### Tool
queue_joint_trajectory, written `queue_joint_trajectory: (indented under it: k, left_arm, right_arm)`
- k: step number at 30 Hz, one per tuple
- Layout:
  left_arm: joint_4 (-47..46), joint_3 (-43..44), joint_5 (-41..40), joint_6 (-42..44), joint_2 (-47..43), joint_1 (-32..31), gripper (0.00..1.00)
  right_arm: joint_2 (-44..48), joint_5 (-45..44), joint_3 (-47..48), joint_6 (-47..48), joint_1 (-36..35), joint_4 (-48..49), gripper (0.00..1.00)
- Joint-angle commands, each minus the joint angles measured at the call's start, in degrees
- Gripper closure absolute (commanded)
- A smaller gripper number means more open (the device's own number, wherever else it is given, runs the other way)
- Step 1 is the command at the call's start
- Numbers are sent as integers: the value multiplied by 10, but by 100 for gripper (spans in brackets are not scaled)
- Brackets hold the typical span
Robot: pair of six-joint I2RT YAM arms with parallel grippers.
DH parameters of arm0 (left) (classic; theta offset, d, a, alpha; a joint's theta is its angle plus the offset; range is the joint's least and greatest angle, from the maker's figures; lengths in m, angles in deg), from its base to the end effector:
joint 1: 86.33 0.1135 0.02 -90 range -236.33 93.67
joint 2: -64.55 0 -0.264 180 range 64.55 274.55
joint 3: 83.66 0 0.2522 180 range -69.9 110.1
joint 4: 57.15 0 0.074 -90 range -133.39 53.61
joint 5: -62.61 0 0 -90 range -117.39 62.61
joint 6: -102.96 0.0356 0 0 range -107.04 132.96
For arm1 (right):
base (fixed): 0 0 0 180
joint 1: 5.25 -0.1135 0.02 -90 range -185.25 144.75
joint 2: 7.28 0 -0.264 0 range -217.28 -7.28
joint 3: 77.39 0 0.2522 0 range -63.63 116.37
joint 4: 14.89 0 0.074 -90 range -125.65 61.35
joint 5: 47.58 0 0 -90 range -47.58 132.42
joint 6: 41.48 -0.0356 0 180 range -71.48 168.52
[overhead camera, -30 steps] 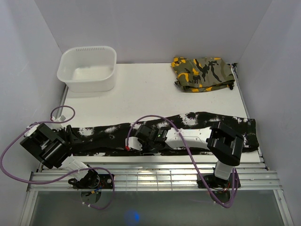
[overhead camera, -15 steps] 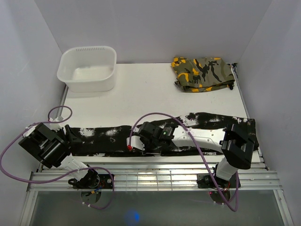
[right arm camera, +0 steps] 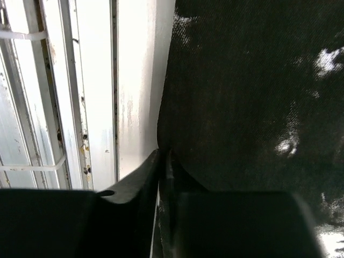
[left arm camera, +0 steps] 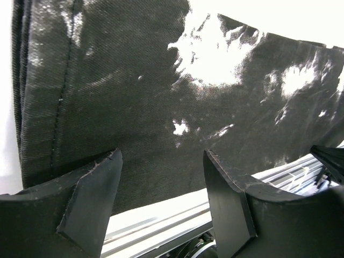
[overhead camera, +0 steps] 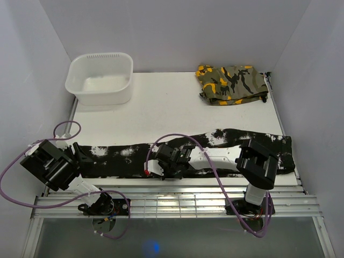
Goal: Fold and stack the trousers
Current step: Fold the trousers
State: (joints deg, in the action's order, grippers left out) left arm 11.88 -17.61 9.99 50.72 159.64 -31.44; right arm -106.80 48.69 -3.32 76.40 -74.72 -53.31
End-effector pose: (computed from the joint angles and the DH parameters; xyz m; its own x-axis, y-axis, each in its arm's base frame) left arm 0.1612 0.1917 0.1528 -0.8783 -0.4032 -0.2571 -0.2040 0.8022 -0.5612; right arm 0.1154 0.3194 0.1673 0.1649 -0.8851 -0.4351 -0.9850 -0.1248 -0.1193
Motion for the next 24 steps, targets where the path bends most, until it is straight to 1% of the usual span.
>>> queue_joint_trajectory:
  k: [1,2,4,5,6,7,8,9,10,11,13,14,15,16,17,18,19,20,21,22,23,24]
  left_arm:
    - [-74,9,-102,35,3,8,25]
    - [-75,18,-107,31,3,11,26]
    - [-84,51,-122,11,4,14,27]
    - [-84,66,-124,5,5,14,27]
    - [-78,98,-125,0,4,15,27]
    - [-72,114,-123,-5,2,14,27]
    - [-61,131,-100,0,-1,14,27]
    - [-30,147,-83,8,-9,14,27]
    - [-12,174,-64,31,-17,7,27]
    - [4,183,-30,43,-24,2,27]
    - [39,192,2,65,-61,-24,25]
    - [45,188,20,75,-75,-37,25]
    - [49,184,27,75,-89,-54,25]
    - [54,172,37,75,-115,-89,25]
    - [56,164,50,72,-128,-108,24]
    - [52,155,74,67,-140,-124,24]
    - [48,145,86,60,-159,-159,24]
    - [40,124,91,50,-165,-178,24]
    - [10,112,75,11,-168,-198,24]
    - [-7,99,64,-7,-169,-230,26]
    - [-21,74,56,-21,-163,-241,26]
    - [-47,62,39,-43,-156,-247,27]
  right_arm:
    - [-60,-43,16,-7,-1,3,81]
    - [-65,-49,25,-8,-1,3,69]
    - [-73,-49,45,-11,0,1,55]
    - [-71,-41,65,-12,5,-6,40]
    - [-67,-34,75,-14,9,-11,31]
    - [-51,-26,84,-19,16,-16,26]
    - [-39,-2,100,-23,38,-28,21]
    - [-26,18,108,-27,54,-38,9]
    - [5,40,116,-28,71,-49,1]
    - [22,85,129,-30,110,-72,6]
    - [75,124,131,-29,156,-87,8]
    - [89,148,129,-21,199,-96,6]
    - [104,154,127,-10,219,-128,3]
    - [124,155,123,1,233,-144,1]
    - [134,146,115,23,258,-159,13]
    - [154,142,89,34,268,-172,22]
    - [164,138,72,45,276,-191,29]
    - [173,117,54,54,287,-197,38]
    - [193,103,33,78,290,-202,43]
    - [206,85,-11,90,294,-200,46]
    - [216,55,-32,100,307,-197,49]
    - [230,46,-50,112,315,-199,53]
